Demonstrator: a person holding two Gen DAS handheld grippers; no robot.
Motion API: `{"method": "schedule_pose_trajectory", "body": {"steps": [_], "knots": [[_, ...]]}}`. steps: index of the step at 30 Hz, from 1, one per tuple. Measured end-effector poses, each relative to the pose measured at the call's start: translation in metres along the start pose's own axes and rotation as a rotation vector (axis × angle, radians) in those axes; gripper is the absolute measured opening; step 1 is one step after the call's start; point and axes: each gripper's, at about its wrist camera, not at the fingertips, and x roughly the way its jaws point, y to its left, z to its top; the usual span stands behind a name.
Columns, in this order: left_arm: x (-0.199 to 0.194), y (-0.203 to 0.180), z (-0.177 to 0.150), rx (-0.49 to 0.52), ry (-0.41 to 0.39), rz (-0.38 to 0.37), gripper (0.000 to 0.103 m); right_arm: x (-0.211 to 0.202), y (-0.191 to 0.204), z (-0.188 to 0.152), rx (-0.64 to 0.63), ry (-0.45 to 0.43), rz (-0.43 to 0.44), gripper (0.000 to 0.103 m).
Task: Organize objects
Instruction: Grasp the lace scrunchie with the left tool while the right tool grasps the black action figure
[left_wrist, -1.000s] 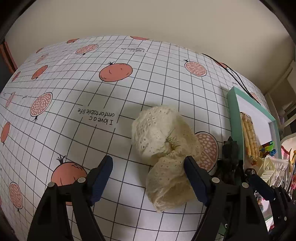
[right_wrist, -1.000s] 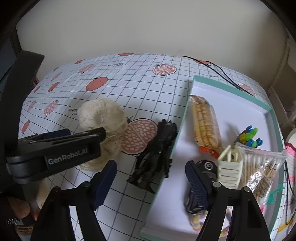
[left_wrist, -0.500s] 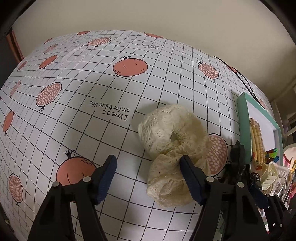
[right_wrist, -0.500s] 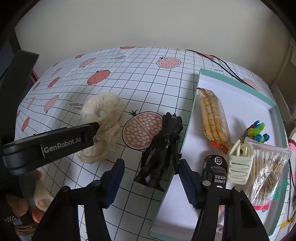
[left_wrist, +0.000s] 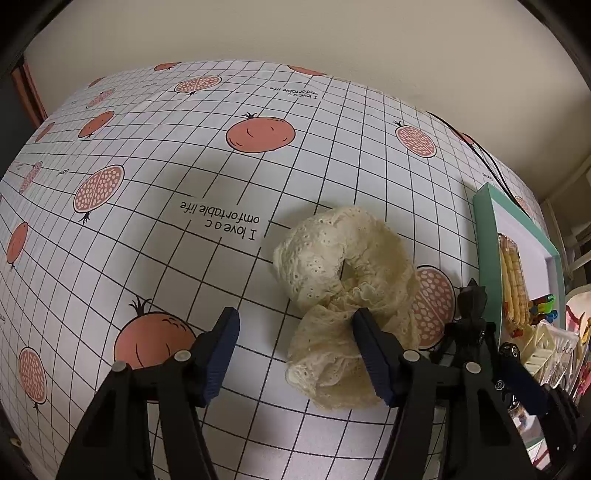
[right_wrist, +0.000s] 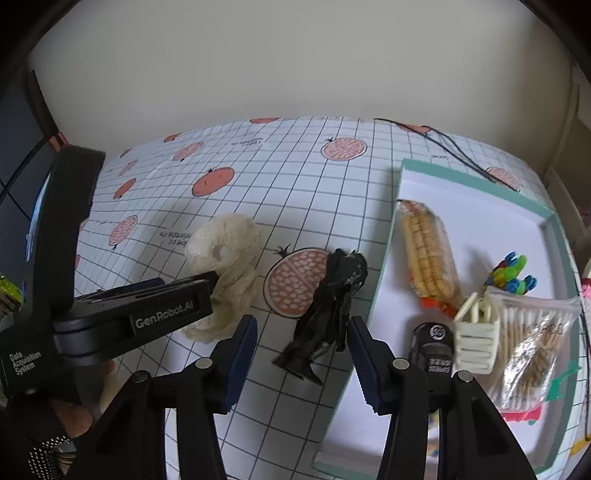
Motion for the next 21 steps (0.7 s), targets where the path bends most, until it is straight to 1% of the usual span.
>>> {"method": "schedule_pose_trajectory", "body": {"steps": [1, 5, 13, 16, 19, 21], "knots": [[0.0, 0.0, 0.0, 0.0, 0.0, 0.001, 0.065, 0.002, 0.001, -0.001, -0.005, 0.008, -0.002, 0.052], [-0.001, 0.001, 0.0, -0.005, 0.003, -0.002, 0.065, 0.007, 0.002, -0.002, -0.006, 0.028, -0.003, 0.052], [-0.001, 0.003, 0.001, -0.014, 0.011, -0.003, 0.063, 0.019, 0.003, -0.002, 0.04, 0.062, 0.006, 0.052], [-0.001, 0.003, 0.002, -0.018, 0.014, -0.003, 0.06, 0.022, 0.005, -0.002, 0.059, 0.071, 0.011, 0.049], [0.0, 0.004, 0.003, -0.025, 0.019, -0.005, 0.06, 0.025, 0.007, -0.001, 0.069, 0.077, 0.021, 0.049], [0.001, 0.004, 0.002, -0.027, 0.022, -0.006, 0.06, 0.026, 0.009, -0.001, 0.072, 0.079, 0.028, 0.046]]}}
